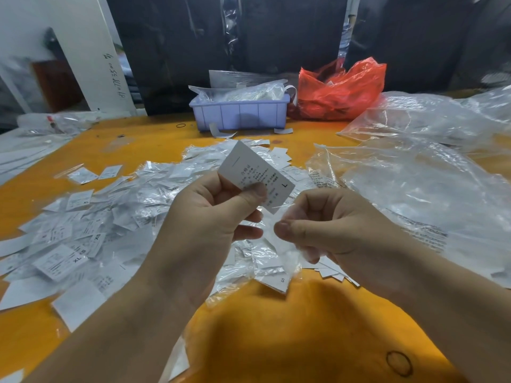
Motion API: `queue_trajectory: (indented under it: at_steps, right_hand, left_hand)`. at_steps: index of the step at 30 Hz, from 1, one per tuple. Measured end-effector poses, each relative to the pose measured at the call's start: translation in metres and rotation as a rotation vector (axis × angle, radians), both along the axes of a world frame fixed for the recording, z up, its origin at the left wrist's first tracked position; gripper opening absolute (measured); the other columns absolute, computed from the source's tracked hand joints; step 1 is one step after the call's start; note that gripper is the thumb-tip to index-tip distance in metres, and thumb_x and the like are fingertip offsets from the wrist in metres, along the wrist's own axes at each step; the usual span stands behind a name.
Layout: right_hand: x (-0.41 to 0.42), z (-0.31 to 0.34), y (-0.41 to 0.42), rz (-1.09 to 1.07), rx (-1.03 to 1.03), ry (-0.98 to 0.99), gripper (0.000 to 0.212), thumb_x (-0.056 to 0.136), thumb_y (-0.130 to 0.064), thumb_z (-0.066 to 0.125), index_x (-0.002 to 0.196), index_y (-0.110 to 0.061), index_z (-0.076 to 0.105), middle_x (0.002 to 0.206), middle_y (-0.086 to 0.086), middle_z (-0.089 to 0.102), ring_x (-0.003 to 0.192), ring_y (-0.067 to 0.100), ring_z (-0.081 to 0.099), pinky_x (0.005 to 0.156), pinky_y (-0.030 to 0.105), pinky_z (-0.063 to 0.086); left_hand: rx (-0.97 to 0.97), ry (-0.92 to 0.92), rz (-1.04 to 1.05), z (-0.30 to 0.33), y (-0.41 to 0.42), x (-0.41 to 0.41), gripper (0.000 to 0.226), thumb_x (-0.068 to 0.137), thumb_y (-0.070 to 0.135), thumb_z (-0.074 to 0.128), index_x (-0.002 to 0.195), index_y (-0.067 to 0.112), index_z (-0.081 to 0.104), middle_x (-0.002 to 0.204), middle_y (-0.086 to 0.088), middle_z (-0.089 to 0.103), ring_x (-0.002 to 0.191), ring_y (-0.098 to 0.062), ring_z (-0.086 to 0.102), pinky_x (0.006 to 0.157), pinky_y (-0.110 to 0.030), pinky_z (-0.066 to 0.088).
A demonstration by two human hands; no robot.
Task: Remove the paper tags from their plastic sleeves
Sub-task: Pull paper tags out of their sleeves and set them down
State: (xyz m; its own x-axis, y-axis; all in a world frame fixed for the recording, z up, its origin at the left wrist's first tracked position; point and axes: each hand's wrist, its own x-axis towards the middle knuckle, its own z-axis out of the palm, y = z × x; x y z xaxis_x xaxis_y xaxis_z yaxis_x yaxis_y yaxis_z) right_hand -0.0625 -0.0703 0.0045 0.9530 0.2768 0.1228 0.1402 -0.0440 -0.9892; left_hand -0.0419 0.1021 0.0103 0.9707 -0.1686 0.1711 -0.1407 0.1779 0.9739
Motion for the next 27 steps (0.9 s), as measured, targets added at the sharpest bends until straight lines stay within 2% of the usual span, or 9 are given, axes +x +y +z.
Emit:
queue_trajectory:
  at_steps: [6, 10, 13, 17, 22, 27]
  right_hand:
    - [0.0007, -0.0004, -0.0022, -0.005, 0.034, 0.011, 0.008, 0.070, -0.017, 0.074, 0.073, -0.011, 0.070, 0.061, 0.002, 0.059, 0.053, 0.012, 0.049, 0.052, 0.024, 0.044]
    - [-0.0007, 0.0023, -0.0023, -0.016, 0.033, 0.014, 0.013, 0.068, -0.018, 0.082, 0.071, -0.012, 0.070, 0.060, 0.001, 0.061, 0.050, 0.008, 0.051, 0.049, 0.019, 0.043]
    - [-0.0016, 0.0044, -0.0030, -0.038, 0.032, 0.017, 0.007, 0.066, -0.023, 0.073, 0.069, -0.017, 0.072, 0.058, 0.000, 0.062, 0.049, 0.009, 0.052, 0.046, 0.015, 0.042]
    - [-0.0004, 0.0029, -0.0038, -0.081, -0.003, 0.027, 0.006, 0.075, -0.018, 0.073, 0.072, -0.013, 0.071, 0.059, 0.002, 0.061, 0.051, 0.009, 0.052, 0.048, 0.017, 0.043]
    - [-0.0008, 0.0031, -0.0031, -0.092, -0.017, 0.042, 0.019, 0.065, -0.030, 0.073, 0.065, -0.013, 0.064, 0.055, 0.001, 0.057, 0.049, 0.009, 0.049, 0.051, 0.022, 0.043]
    - [-0.0012, 0.0034, -0.0018, -0.085, -0.044, 0.035, 0.018, 0.065, -0.033, 0.074, 0.061, -0.018, 0.064, 0.054, 0.000, 0.057, 0.049, 0.009, 0.050, 0.054, 0.026, 0.044]
  left_hand:
    - [0.045, -0.027, 0.018, -0.0004, -0.0003, -0.0006, 0.028, 0.064, 0.028, 0.071, 0.091, 0.020, 0.074, 0.081, -0.003, 0.074, 0.063, -0.010, 0.063, 0.055, -0.022, 0.054]
    - [0.070, -0.039, 0.003, -0.0003, 0.0003, -0.0008, 0.031, 0.064, 0.028, 0.071, 0.094, 0.020, 0.074, 0.085, -0.004, 0.075, 0.063, -0.009, 0.063, 0.057, -0.022, 0.055]
    - [0.082, -0.059, -0.010, -0.0003, 0.0012, -0.0013, 0.027, 0.065, 0.028, 0.071, 0.092, 0.023, 0.075, 0.086, -0.003, 0.076, 0.064, -0.009, 0.064, 0.058, -0.022, 0.056]
    - [0.080, -0.066, -0.027, -0.0005, 0.0029, -0.0004, 0.024, 0.067, 0.027, 0.081, 0.091, 0.026, 0.077, 0.088, -0.003, 0.076, 0.065, -0.009, 0.064, 0.058, -0.022, 0.055]
    - [0.053, -0.062, -0.021, -0.0012, 0.0035, 0.0016, 0.022, 0.071, 0.024, 0.072, 0.092, 0.026, 0.078, 0.087, -0.003, 0.075, 0.065, -0.009, 0.063, 0.056, -0.021, 0.054]
    - [0.061, -0.067, -0.033, -0.0019, 0.0033, 0.0018, 0.021, 0.071, 0.024, 0.071, 0.091, 0.029, 0.078, 0.087, -0.002, 0.076, 0.064, -0.009, 0.064, 0.056, -0.022, 0.054]
